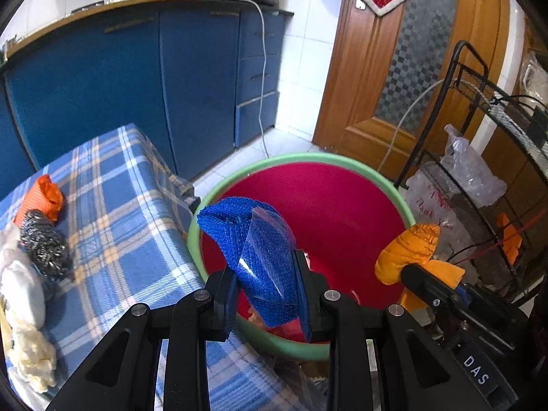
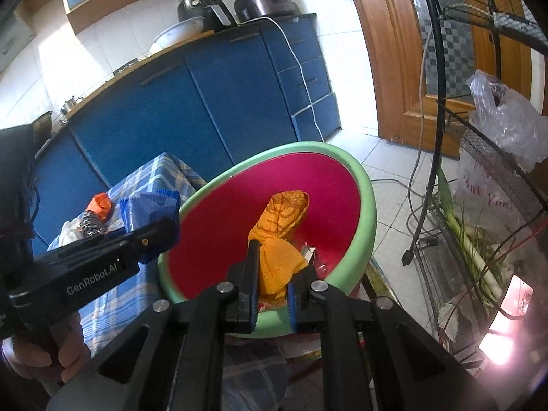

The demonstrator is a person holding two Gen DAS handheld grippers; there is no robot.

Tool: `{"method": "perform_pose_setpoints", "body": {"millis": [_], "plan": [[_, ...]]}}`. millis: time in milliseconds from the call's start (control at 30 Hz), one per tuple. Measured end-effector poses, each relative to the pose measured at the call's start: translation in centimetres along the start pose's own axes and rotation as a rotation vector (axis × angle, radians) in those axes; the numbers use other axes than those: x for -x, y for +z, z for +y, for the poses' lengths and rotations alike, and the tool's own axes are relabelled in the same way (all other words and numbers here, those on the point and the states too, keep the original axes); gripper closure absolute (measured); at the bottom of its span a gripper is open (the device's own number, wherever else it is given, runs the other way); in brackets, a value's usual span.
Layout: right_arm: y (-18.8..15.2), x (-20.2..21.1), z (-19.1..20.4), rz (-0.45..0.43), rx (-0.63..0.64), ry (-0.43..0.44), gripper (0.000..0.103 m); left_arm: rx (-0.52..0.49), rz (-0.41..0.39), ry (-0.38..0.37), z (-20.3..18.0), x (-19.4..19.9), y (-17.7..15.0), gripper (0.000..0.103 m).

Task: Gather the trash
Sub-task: 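Carry the orange bag with the right tool into the red bucket and release, then drop the blue mesh bag into the red bucket by opening the left tool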

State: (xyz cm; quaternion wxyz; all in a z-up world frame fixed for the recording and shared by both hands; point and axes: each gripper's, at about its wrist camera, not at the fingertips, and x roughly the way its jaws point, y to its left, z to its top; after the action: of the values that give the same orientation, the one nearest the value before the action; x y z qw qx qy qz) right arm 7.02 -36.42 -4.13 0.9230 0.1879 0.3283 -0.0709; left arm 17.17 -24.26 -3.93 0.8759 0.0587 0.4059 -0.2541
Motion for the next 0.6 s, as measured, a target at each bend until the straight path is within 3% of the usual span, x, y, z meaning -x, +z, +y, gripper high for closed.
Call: {"method": "perform_pose_setpoints", "body": {"millis": [333, 500, 600], "plan": [[-0.1, -1.5, -0.5, 0.020, -0.018, 0.002, 0.087, -0.001, 0.019, -0.004, 0.0, -0.9, 0.0, 0.073], [-0.1, -1.8, -0.8, 0.026, -0.026, 0.003, 0.085, 0.000, 0.026, -0.007, -0.1, -1.2, 0.2, 0.066], [-0.2, -1.9, -0.9, 0.031, -0.035, 0.007, 0.085, 0.006, 0.022, -0.002, 0.0, -1.1, 0.2, 0.057]]}}
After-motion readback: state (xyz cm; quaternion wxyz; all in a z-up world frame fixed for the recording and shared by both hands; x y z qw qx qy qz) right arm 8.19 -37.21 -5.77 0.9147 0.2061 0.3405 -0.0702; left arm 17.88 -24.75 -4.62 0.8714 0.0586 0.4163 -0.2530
